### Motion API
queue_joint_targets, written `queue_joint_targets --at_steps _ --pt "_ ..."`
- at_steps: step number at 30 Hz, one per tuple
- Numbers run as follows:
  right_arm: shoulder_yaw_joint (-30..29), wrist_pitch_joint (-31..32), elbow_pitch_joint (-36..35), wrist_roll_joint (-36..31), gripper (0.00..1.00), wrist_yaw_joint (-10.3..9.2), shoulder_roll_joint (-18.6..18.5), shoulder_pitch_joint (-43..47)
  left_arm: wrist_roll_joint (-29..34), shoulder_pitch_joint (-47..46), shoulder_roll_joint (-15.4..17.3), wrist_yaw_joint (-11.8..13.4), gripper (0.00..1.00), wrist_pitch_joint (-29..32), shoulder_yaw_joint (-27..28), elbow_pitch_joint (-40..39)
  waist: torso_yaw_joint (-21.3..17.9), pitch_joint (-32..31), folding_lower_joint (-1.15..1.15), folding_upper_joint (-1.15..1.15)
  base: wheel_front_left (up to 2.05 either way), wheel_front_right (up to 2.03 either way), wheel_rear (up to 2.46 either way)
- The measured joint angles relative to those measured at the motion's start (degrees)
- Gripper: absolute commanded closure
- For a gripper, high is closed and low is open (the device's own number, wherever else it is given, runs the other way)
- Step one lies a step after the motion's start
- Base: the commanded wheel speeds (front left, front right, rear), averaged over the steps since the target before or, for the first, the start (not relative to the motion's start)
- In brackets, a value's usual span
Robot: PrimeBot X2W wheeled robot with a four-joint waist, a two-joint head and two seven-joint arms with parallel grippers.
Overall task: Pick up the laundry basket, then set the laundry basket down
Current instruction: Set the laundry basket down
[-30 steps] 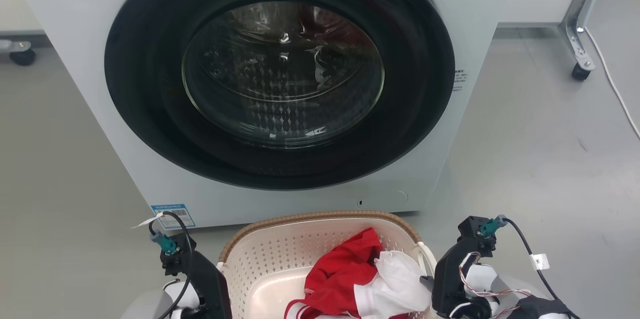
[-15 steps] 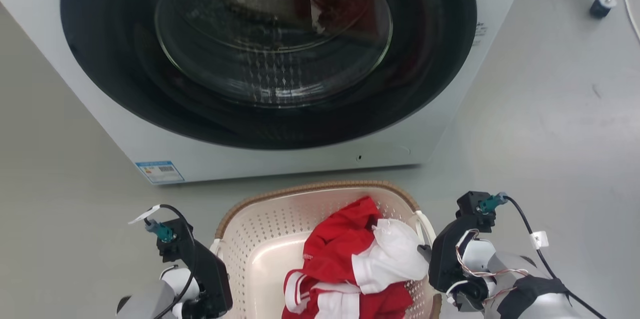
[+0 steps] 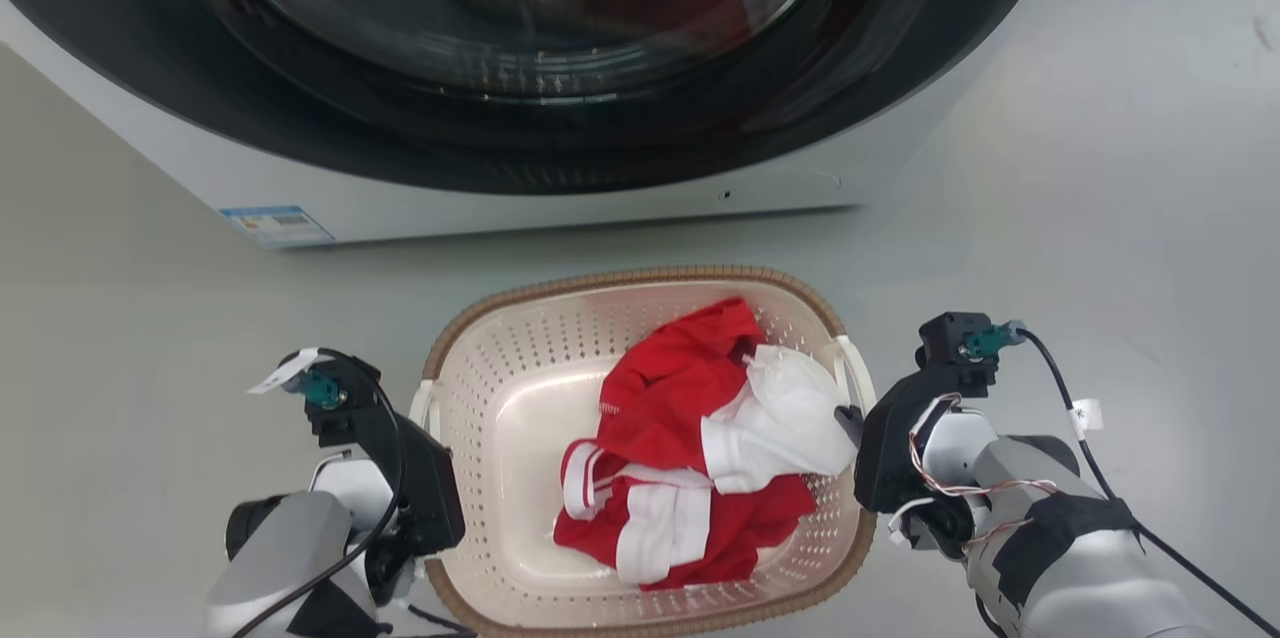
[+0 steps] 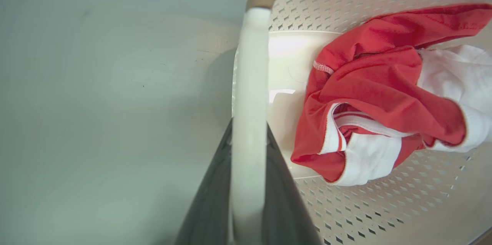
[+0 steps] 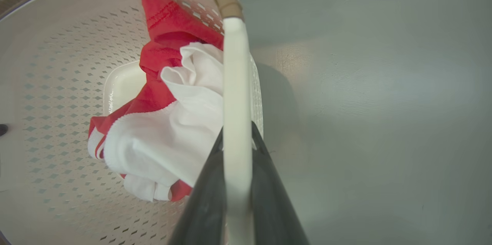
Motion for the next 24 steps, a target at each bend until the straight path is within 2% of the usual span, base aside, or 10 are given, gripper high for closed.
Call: queue_joint_targets --at_steps 24 --pt "1.64 -8.17 0.77 -3.28 1.00 -0.25 -0.26 -5.64 2.24 -5.37 -0.48 1.30 1.00 -11.78 -0.26 -0.16 1.20 16.24 -0.01 0.00 0.00 0.00 0.00"
